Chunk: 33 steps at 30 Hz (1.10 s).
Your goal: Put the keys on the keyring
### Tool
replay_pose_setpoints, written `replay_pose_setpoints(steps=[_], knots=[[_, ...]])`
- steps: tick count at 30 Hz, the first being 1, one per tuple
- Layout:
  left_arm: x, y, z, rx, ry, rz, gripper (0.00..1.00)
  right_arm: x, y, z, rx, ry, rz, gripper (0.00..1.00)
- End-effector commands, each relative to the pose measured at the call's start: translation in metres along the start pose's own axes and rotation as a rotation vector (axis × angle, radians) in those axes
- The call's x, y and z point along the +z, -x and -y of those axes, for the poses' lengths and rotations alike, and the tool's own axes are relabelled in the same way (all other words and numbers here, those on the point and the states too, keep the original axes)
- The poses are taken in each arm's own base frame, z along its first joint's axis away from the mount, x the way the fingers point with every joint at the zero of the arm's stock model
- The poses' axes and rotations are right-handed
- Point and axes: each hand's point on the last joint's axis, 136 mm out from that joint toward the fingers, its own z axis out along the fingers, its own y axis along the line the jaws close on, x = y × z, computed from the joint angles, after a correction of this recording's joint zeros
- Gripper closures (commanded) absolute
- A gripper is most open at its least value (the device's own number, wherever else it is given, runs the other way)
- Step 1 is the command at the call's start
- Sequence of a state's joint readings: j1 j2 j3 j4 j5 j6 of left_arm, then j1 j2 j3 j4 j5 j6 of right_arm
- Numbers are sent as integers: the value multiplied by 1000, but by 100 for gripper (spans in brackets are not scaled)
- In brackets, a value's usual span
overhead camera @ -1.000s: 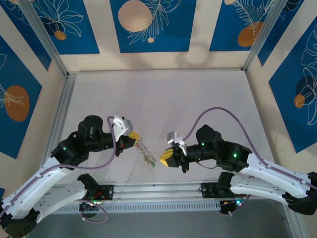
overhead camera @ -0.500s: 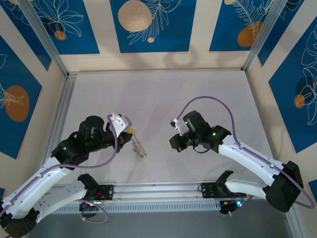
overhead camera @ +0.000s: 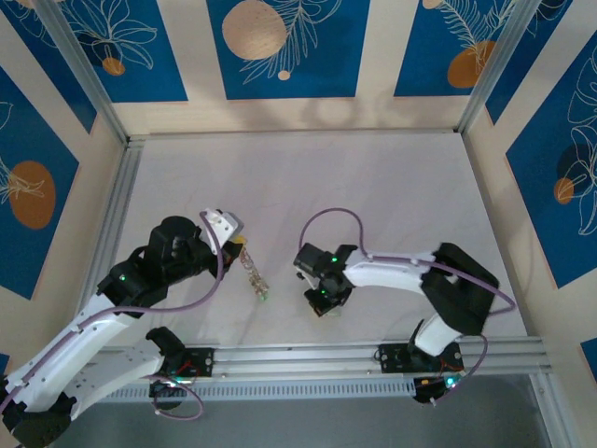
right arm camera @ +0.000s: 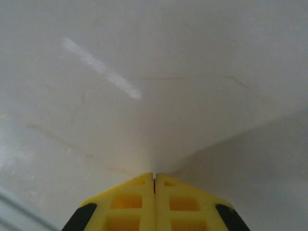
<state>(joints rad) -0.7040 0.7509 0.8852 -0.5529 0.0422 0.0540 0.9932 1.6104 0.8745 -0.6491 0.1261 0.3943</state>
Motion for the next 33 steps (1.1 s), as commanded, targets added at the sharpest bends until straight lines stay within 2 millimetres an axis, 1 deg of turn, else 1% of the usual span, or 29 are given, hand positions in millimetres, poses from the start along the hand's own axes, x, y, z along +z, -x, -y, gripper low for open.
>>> replay_pose_setpoints(steps=[1, 5, 9, 16, 26, 33], knots=[[-13, 20, -7, -12, 34, 74, 100, 2, 15, -8, -34, -51, 24, 100], [-13, 20, -7, -14, 30, 74, 100, 3, 19, -7, -32, -77, 38, 99], [-12, 20, -8, -19, 24, 74, 100, 2, 16, -5, -24, -77, 43, 88], [-12, 20, -8, -30, 21, 80, 100, 0, 12, -6, -30, -85, 40, 78], [-10, 19, -10, -37, 19, 74, 100, -8, 3, -12, -17, -67, 47, 72], [-10, 19, -9, -34, 11, 75, 100, -9, -8, -7, 37, -21, 44, 71]])
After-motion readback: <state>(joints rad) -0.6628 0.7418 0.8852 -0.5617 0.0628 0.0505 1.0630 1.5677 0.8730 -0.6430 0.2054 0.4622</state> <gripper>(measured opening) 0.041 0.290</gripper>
